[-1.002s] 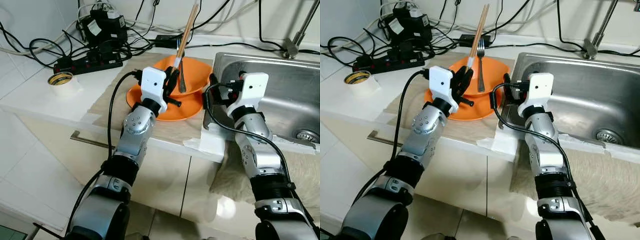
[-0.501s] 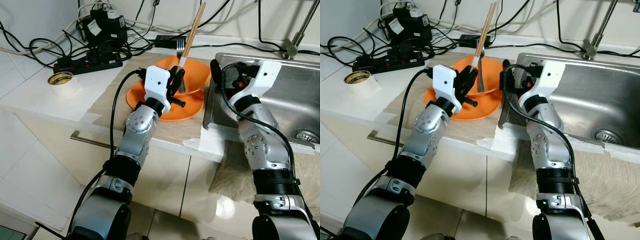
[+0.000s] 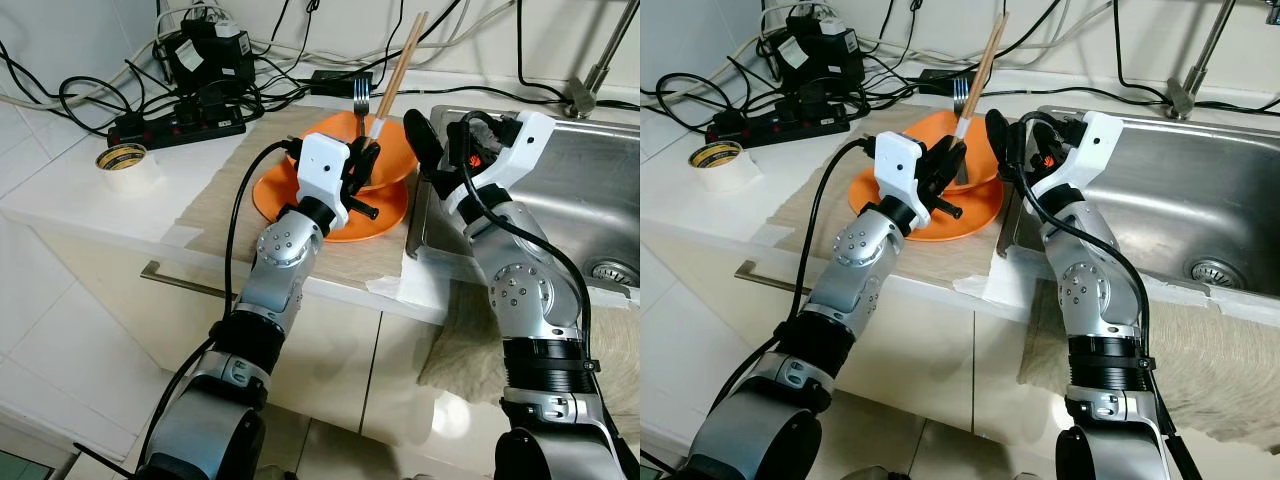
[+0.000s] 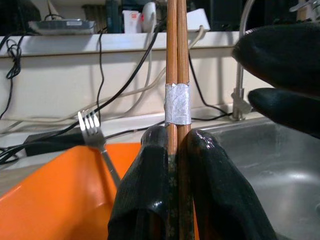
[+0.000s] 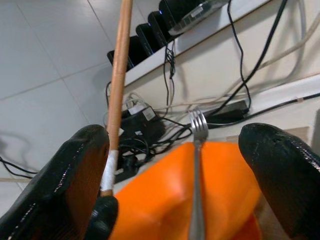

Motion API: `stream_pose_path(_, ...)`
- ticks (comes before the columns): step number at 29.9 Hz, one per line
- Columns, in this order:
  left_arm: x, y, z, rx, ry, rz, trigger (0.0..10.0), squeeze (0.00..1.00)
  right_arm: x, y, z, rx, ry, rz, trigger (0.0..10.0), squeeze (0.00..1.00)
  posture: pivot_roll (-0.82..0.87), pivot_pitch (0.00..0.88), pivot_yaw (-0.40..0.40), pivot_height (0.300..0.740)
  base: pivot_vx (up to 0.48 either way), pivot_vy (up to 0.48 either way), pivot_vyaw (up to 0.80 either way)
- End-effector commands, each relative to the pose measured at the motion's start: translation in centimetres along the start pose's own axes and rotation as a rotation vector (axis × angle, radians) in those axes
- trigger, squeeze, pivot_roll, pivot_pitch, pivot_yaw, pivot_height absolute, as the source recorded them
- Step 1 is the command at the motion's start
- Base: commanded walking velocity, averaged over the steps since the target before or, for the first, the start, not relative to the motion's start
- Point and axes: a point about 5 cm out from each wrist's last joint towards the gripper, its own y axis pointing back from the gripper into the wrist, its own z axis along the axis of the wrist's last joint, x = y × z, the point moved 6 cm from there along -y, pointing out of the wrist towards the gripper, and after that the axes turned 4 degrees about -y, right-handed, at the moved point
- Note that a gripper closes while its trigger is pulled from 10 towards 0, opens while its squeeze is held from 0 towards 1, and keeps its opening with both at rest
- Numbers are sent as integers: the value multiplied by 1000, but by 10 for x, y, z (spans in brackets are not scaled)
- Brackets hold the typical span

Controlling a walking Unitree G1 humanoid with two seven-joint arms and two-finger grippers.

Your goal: Kitchen organization

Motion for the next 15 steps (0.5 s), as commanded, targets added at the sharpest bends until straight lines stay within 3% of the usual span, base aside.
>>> stream_pose_path(1,-4,0,2,-7,4,-20,0,0,12,-5,8,-17,-13,35,10000,0,-96,0,61,740,0,0,0)
stream_pose_path(9,-9,0,8,-28,23,-45,0,0,19,-14,7,-1,-8,46,10000,0,-93,0,60,740,0,0,0)
stream_pose_path(15,-12,0,12,-44,30,-54,0,0,11,-18,3,9,35,-3,10000,0,-92,0,57,740,0,0,0)
